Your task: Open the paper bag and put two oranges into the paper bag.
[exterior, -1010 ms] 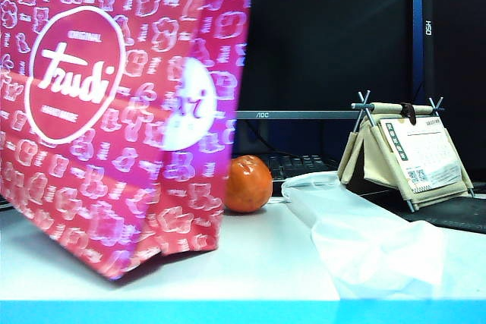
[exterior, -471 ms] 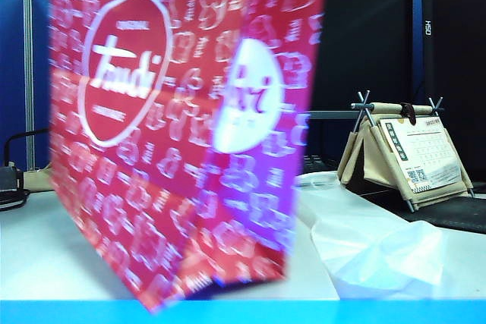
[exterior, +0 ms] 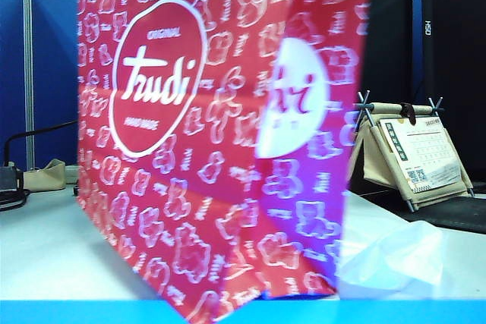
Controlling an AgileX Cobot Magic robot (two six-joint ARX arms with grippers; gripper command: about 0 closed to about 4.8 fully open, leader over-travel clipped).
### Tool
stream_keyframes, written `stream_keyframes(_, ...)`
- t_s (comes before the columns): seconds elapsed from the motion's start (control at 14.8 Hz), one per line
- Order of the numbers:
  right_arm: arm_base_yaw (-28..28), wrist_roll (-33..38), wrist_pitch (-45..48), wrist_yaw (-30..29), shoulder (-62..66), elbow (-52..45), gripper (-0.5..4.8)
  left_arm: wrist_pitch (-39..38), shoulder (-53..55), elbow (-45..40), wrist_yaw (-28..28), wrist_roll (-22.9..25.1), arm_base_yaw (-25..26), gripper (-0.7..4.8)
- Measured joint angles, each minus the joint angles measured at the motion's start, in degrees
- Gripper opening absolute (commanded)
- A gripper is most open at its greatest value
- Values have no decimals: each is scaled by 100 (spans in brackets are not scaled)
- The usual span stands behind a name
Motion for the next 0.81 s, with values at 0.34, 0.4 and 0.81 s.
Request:
stream_keyframes(0.34,216,0,-103,57,223,20,-6,-114,0,-9,-61,146,4,-5)
stream_keyframes(0.4,195,-7,-149,44,254,24,-6,-140,11,-22,-87,149,7,-6)
stream_keyframes(0.81,168,-271,-273,-160,459,103,-6,-162,50,0,90,396,55,-5)
